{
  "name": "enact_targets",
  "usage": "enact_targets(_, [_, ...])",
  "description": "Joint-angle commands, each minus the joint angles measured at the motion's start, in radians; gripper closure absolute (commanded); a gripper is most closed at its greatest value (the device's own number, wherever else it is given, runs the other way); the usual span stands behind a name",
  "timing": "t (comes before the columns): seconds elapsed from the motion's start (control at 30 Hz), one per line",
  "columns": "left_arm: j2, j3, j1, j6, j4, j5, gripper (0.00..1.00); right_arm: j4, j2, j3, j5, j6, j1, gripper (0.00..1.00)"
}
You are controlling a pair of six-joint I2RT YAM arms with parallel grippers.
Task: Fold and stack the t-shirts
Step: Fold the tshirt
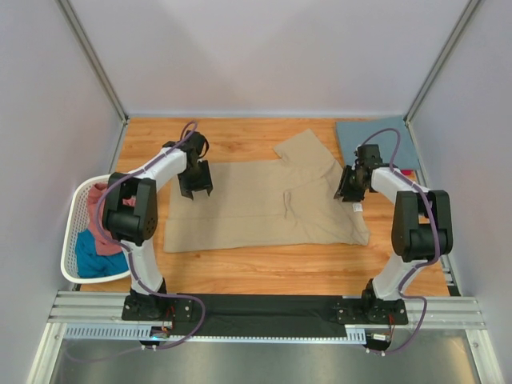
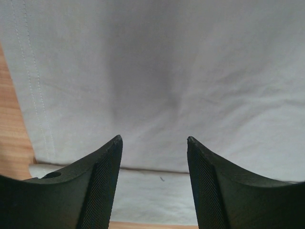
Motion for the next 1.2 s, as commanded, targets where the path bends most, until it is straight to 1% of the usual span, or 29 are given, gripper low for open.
enact_targets(0.0, [0.032,0.033,0.009,0.01,-0.011,-0.002,0.37,0.045,0.038,0.053,-0.076,-0.072,-0.004,0.64])
enact_targets(0.07, [0.043,0.041,0.009,0.007,-0.011,0.0,0.37,0.045,0.048,0.058,-0.099,-0.074,-0.009,0.65])
enact_targets(0.13, [0.052,0.044,0.009,0.005,-0.014,-0.006,0.37,0.05,0.056,0.053,-0.105,-0.068,-0.053,0.66])
enact_targets(0.47, [0.054,-0.007,0.009,-0.011,0.007,-0.029,0.37,0.096,0.068,0.004,-0.157,-0.056,-0.058,0.71])
enact_targets(0.53, [0.054,-0.007,0.009,-0.011,0.009,-0.038,0.37,0.101,0.068,0.001,-0.154,-0.054,-0.058,0.78])
enact_targets(0.57, [0.052,-0.007,0.009,-0.01,0.006,-0.046,0.37,0.099,0.067,0.001,-0.145,-0.052,-0.058,0.86])
enact_targets(0.67, [0.051,-0.01,0.009,-0.013,0.001,-0.055,0.37,0.087,0.065,0.005,-0.119,-0.051,-0.063,0.95])
enact_targets(0.7, [0.052,-0.01,0.009,-0.011,0.002,-0.058,0.37,0.087,0.061,0.005,-0.113,-0.045,-0.066,1.0])
enact_targets(0.97, [0.063,-0.01,0.009,-0.018,-0.007,-0.088,0.37,0.091,-0.022,-0.034,-0.042,-0.011,-0.099,1.0])
enact_targets(1.1, [0.068,-0.001,0.009,-0.016,-0.022,-0.097,0.37,0.091,-0.027,-0.041,-0.055,-0.008,-0.099,1.0])
enact_targets(1.17, [0.062,-0.004,0.009,-0.016,-0.016,-0.091,0.37,0.087,-0.031,-0.039,-0.099,-0.013,-0.099,0.99])
